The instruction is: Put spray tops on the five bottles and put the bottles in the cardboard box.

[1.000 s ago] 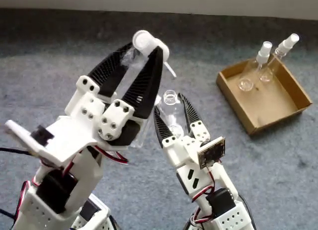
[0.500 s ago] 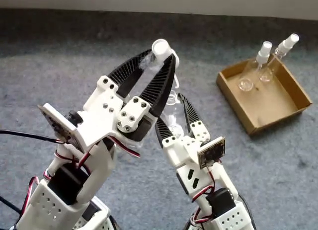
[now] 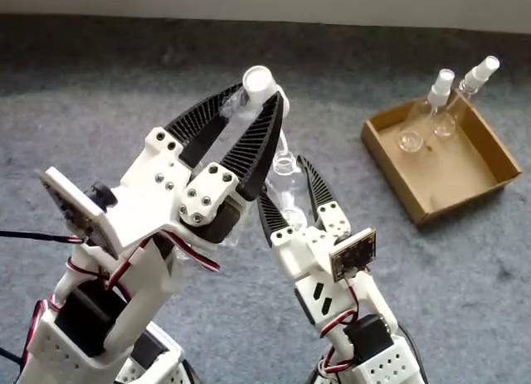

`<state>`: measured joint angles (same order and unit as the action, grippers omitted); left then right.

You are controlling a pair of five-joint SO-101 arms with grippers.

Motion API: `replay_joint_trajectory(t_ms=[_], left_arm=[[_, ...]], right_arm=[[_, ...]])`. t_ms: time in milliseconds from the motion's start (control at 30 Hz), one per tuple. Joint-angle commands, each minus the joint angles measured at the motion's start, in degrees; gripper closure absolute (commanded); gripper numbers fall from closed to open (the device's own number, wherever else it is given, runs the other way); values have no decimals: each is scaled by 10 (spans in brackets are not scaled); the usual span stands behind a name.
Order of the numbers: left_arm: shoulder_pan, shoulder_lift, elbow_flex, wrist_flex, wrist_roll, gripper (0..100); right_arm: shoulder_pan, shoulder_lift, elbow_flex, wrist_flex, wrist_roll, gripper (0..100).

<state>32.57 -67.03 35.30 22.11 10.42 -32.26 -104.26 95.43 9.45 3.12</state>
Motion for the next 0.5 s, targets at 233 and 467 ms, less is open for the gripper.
replay_joint_trajectory(t_ms=[233,467], left_arm=[[7,-2,-14,56,29,995],[7,-1,75,53,68,995]], right_arm=[[14,-11,9,-3,-4,839],[14,-11,9,-3,-4,839]])
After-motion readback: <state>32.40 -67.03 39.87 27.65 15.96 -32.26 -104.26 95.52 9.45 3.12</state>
